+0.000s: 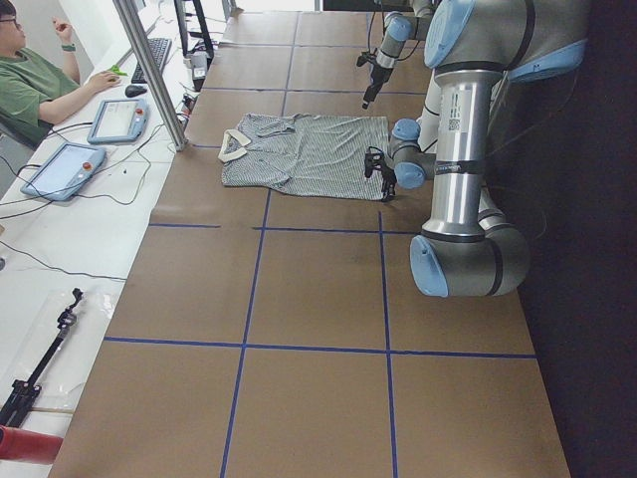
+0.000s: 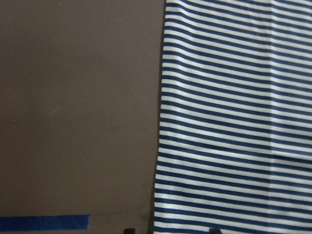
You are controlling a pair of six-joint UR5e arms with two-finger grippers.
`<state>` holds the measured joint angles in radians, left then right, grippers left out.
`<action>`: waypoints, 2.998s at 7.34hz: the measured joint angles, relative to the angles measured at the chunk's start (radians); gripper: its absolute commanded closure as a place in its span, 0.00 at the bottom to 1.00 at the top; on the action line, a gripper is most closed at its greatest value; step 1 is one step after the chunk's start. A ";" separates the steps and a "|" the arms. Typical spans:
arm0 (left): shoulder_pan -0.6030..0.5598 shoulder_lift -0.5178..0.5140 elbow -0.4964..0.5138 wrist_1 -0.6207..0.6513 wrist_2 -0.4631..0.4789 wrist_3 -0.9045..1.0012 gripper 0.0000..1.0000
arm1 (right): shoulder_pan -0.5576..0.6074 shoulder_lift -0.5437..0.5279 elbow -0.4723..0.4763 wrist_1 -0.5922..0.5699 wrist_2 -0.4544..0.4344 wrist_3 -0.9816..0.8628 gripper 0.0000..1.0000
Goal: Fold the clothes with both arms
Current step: 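Lower both grippers to the hem corners nearest the robot, then grasp the hem corners with both grippers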
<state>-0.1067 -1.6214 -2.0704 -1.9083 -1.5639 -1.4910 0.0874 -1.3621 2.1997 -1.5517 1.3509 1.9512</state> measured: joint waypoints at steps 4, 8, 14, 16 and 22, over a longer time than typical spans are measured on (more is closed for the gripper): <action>0.006 -0.001 0.000 0.000 0.001 0.002 1.00 | -0.016 -0.003 -0.003 -0.001 -0.007 0.002 0.25; 0.008 -0.010 -0.010 0.000 -0.002 0.003 1.00 | -0.102 -0.006 -0.072 -0.008 -0.067 0.050 0.31; 0.010 -0.009 -0.007 0.000 -0.002 0.003 1.00 | -0.172 -0.035 -0.092 -0.014 -0.108 0.077 0.49; 0.010 -0.009 -0.008 0.000 -0.001 0.003 1.00 | -0.179 -0.037 -0.097 -0.014 -0.111 0.078 0.48; 0.009 -0.009 -0.011 0.000 -0.001 0.003 1.00 | -0.189 -0.035 -0.108 -0.013 -0.111 0.078 1.00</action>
<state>-0.0976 -1.6304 -2.0810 -1.9086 -1.5647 -1.4879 -0.1012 -1.3966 2.0915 -1.5643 1.2395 2.0295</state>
